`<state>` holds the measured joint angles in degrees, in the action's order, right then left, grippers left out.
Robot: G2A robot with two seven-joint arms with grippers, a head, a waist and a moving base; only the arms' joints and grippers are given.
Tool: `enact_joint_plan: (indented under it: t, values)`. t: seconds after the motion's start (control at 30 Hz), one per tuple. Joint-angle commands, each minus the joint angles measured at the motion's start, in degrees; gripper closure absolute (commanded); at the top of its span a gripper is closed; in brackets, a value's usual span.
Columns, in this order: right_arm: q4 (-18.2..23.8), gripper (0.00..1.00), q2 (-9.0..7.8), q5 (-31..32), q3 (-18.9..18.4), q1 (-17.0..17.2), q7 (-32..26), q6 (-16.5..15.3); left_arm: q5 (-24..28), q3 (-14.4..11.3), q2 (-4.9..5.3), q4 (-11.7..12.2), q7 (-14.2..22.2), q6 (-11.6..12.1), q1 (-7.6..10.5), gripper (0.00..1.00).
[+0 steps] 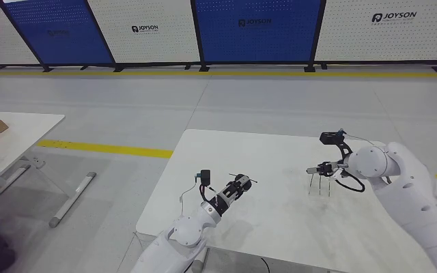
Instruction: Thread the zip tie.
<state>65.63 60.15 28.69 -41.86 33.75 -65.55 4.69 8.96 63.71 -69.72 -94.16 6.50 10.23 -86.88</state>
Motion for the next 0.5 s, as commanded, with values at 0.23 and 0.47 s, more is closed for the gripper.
enact_joint_plan:
  t: [0.23, 0.47]
  values:
    - [-2.0, 0.00, 0.51, -4.5, -1.1, 0.4, -1.8, -1.3, 0.0, 0.0, 0.00, 0.0, 0.0, 0.0, 0.00, 1.00]
    - [-6.8, 0.35, 2.20, -5.7, 0.4, -1.7, -3.0, 1.2, 0.0, 0.0, 0.00, 0.0, 0.0, 0.0, 0.00, 1.00]
